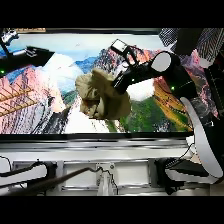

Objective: Fold the clothes and pants, and hang the long-sleeved shirts on hangers.

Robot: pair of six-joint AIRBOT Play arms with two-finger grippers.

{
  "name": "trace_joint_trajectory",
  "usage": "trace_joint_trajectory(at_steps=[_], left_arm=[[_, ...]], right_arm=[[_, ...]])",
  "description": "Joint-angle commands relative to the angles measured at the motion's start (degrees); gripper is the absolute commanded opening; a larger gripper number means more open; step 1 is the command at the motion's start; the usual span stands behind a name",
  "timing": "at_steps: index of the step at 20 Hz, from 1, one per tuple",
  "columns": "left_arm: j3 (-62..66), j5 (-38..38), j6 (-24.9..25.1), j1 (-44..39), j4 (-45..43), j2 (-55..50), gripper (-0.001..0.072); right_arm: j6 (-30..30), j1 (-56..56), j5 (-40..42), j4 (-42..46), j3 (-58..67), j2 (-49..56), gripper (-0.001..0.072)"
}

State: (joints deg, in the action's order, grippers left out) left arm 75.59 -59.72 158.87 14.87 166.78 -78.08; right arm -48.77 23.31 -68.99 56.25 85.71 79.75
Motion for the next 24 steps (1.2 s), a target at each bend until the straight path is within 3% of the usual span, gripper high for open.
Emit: trace_joint_trajectory(at_steps=[1, 4, 7, 10, 12, 13, 14, 15, 16, 17, 20, 21, 24], left_arm=[[0.02, 9.88, -1.25, 0.66, -0.09, 6.84, 0.0494], [0.02, 9.86, -3.74, 0.66, -6.21, 12.35, 0.0493], [0.00, 8.92, -16.65, 0.20, -28.04, 18.67, 0.0491], [0.00, 3.17, -40.70, -0.63, -55.41, 24.87, 0.0357], [0.00, -2.99, -61.05, -1.79, -73.07, 28.28, 0.0358], [-0.07, -5.95, -67.10, -2.54, -79.08, 29.59, 0.0357], [-0.11, -8.66, -69.40, -3.45, -82.90, 30.99, 0.0357], [-0.11, -11.28, -69.55, -4.52, -85.46, 32.17, 0.0284], [-0.11, -15.02, -69.26, -6.40, -89.02, 33.33, 0.0152], [-0.11, -19.08, -68.19, -8.70, -92.83, 34.10, 0.0135], [-0.11, -29.77, -67.69, -15.76, -100.39, 34.56, 0.0165], [-0.11, -30.34, -70.20, -17.18, -99.69, 34.56, 0.0283], [-0.13, -29.42, -74.44, -21.64, -96.45, 34.97, 0.0314]], right_arm=[[-0.22, -0.11, 0.74, 0.11, 0.00, -0.96, 0.0015], [-1.60, -0.11, 1.29, 0.42, 0.00, -1.62, 0.0015], [-2.64, -0.11, 1.18, 1.07, -0.02, -2.97, 0.0015], [-3.04, -0.11, 1.11, 1.33, 0.00, -4.79, 0.0015], [-4.04, -0.11, 1.03, 1.40, 0.00, -6.12, 0.0015], [-4.74, -0.11, 0.94, 1.40, 0.00, -6.91, 0.0016], [-4.85, -0.11, 0.57, 1.38, -0.02, -7.69, 0.0016], [-5.68, -0.11, 0.22, 1.38, -0.02, -8.39, 0.0016], [-6.16, -0.11, -0.44, 1.38, 0.00, -9.07, 0.0016], [-6.32, -0.11, -1.27, 1.38, -0.02, -9.77, 0.0016], [-7.80, -0.11, -3.41, 1.73, -0.02, -11.93, 0.0016], [-8.13, -0.11, -3.76, 2.05, -0.02, -12.68, 0.0016], [-8.98, -0.11, -4.57, 2.54, -0.02, -14.86, 0.0016]])
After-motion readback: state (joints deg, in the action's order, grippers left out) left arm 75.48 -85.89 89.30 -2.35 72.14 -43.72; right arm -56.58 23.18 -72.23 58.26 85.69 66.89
